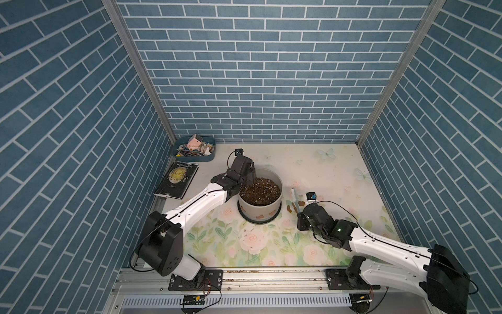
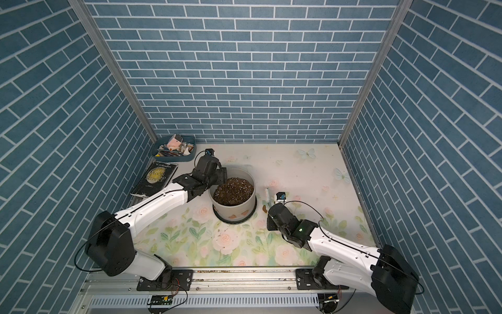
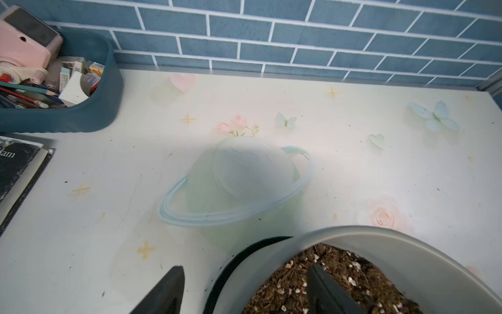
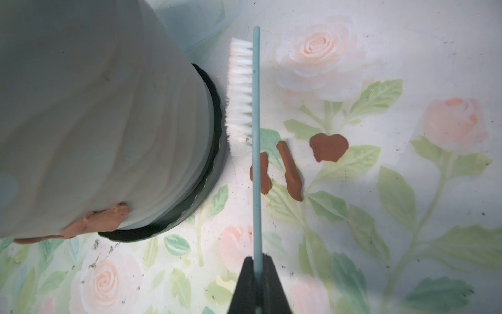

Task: Scrub the dried mud off the ceramic pot
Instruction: Rotate the pot on the tray.

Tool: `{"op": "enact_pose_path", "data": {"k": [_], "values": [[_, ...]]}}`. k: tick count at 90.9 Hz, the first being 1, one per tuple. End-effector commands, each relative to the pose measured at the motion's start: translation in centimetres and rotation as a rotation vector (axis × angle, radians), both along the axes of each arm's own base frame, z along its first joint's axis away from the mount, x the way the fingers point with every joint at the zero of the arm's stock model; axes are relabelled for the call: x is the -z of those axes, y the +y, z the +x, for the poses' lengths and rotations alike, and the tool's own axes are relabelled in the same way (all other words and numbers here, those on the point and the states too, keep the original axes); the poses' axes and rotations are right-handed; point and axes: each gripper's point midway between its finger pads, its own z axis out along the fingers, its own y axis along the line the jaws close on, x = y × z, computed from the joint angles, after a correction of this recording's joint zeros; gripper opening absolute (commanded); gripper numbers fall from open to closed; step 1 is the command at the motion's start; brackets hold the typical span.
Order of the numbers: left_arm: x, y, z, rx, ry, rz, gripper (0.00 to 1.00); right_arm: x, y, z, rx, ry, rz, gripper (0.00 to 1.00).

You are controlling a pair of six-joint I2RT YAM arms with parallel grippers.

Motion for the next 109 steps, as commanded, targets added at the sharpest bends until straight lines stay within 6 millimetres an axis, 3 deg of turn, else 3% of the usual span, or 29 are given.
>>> {"op": "enact_pose_path", "data": {"k": [1, 9, 39, 62, 79, 92, 109], "values": [[-0.2, 0.3, 0.7, 0.001, -0.008, 0.016, 0.73, -0.8, 0.7, 0.0, 0.012, -0.010, 0.083, 0.00], [0.4, 0.9, 0.8, -0.017, 0.012, 0.027, 0.65, -0.7, 0.7, 0.0, 0.012, -0.008, 0.092, 0.00], [1.2, 3.2, -1.0, -0.069, 0.044, 0.074, 0.20, -0.4, 0.8, -0.2, 0.017, 0.000, 0.118, 0.00], [-0.1, 5.1, -3.5, -0.079, 0.033, 0.092, 0.03, -0.2, 0.6, -0.3, 0.032, 0.006, 0.126, 0.00], [-0.2, 4.8, -5.4, -0.041, 0.048, 0.022, 0.04, 0.3, 0.8, -0.5, 0.025, 0.022, 0.142, 0.00], [0.3, 2.9, -5.8, 0.013, 0.060, -0.092, 0.21, 0.5, 1.3, -0.9, 0.008, 0.026, 0.146, 0.00], [-0.1, 2.5, -4.1, -0.018, 0.046, -0.085, 0.42, 0.6, 1.6, -1.2, 0.006, 0.023, 0.134, 0.00]]}}
